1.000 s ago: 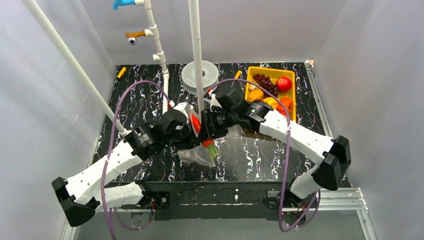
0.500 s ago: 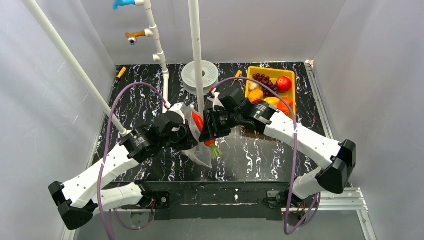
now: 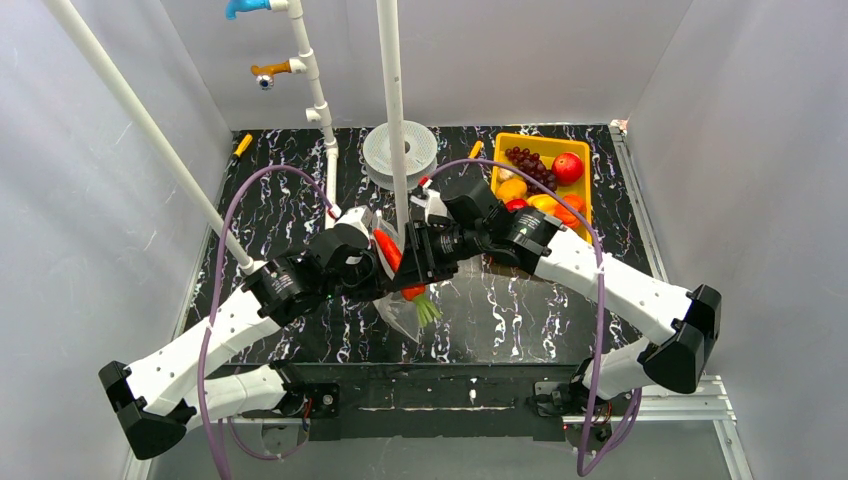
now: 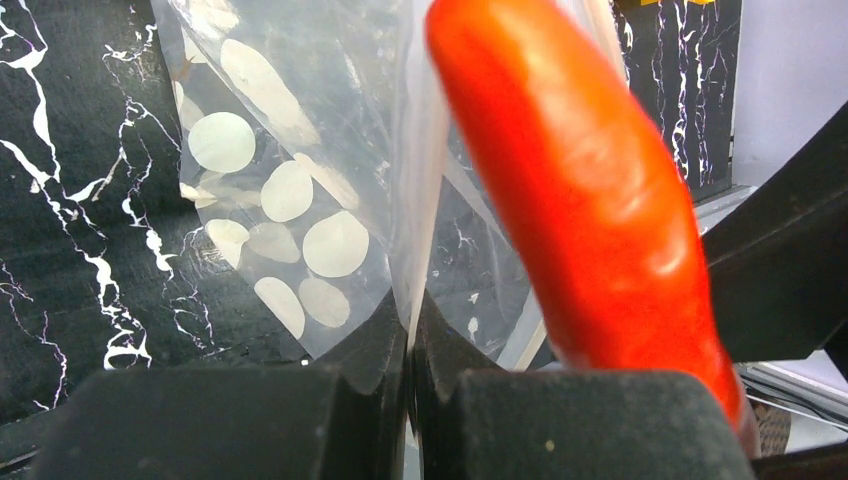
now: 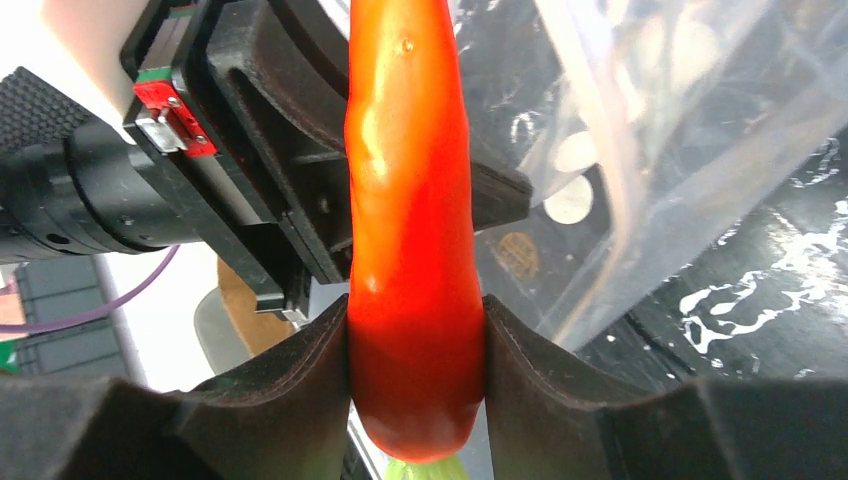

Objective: Place the food in the zip-top bag and seal the zipper
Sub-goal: Place the fake vegetable in the zipper food storage bag.

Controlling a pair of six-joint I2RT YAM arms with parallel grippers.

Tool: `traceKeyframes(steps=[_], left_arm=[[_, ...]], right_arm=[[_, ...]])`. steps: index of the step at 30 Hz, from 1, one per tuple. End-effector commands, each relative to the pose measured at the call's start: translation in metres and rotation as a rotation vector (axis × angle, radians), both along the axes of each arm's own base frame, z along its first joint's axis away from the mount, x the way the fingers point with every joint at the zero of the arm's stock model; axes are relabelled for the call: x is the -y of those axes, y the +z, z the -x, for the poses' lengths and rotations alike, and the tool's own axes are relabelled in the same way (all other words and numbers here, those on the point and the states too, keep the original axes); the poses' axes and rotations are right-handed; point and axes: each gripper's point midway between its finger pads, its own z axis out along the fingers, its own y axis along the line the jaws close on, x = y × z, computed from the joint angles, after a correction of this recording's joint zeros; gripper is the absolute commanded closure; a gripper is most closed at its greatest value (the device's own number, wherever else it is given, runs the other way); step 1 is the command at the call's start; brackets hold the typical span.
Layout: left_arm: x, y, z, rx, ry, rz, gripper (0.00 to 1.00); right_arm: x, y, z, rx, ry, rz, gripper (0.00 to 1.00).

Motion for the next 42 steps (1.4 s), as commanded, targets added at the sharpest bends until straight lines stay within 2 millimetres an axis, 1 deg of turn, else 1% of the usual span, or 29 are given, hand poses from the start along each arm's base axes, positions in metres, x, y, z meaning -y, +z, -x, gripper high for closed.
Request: traceKeyframes(steps=[1,3,7,9,12,15,17,19,22,24,29,32,34,39,40,42], left_arm=[[0.000,0.006,-0.003,0.014,0.010,0.007,1.00],[0.000,0.008,-0.002,0.017,0.012,0.013,1.00],[0.002,0.014,0.001,0.017,0.003,0.050,1.00],[0.005,0.018,0.004,0.010,-0.007,0.070,1.00],[0.008,0.022,0.008,-0.003,-0.020,0.098,1.00],[0.009,0.024,0.010,-0.003,-0.026,0.115,1.00],[0.007,0.024,0.010,0.001,-0.021,0.112,1.00],[0.005,0.023,0.010,0.004,-0.016,0.104,1.00],[0.003,0.022,0.010,0.004,-0.012,0.102,1.00],[0.005,0.022,0.011,0.003,-0.016,0.107,1.00],[0.008,0.025,0.011,-0.002,-0.035,0.103,1.00],[0.007,0.027,0.009,0.006,-0.026,0.103,1.00],[0.007,0.028,0.008,0.009,-0.023,0.101,1.00],[0.005,0.025,0.006,0.010,-0.009,0.086,1.00],[0.004,0.024,0.006,0.010,-0.005,0.083,1.00],[0.001,0.025,0.004,0.018,0.010,0.079,1.00]], right_arm=[[-0.018,0.027,0.016,-0.058,0.088,-0.134,0.79],[-0.017,0.020,0.010,-0.051,0.048,-0.106,0.79],[-0.015,-0.009,-0.014,0.008,-0.069,-0.029,0.79],[-0.015,-0.020,-0.025,0.037,-0.112,-0.003,0.77],[-0.022,-0.028,-0.036,0.049,-0.149,0.000,0.75],[-0.024,-0.034,-0.045,0.048,-0.191,0.024,0.75],[-0.025,-0.035,-0.047,0.057,-0.199,0.029,0.74],[-0.022,-0.037,-0.050,0.065,-0.211,0.056,0.74],[-0.020,-0.038,-0.052,0.105,-0.207,0.066,0.67],[-0.024,-0.038,-0.049,0.136,-0.173,0.058,0.65],[-0.030,-0.040,-0.057,0.226,-0.146,0.110,0.57],[-0.036,-0.038,-0.054,0.220,-0.120,0.103,0.50],[-0.038,-0.034,-0.050,0.216,-0.110,0.087,0.44],[-0.029,-0.030,-0.045,0.239,-0.098,0.090,0.23],[-0.027,-0.030,-0.044,0.241,-0.093,0.096,0.20],[-0.022,-0.030,-0.041,0.240,-0.087,0.108,0.20]])
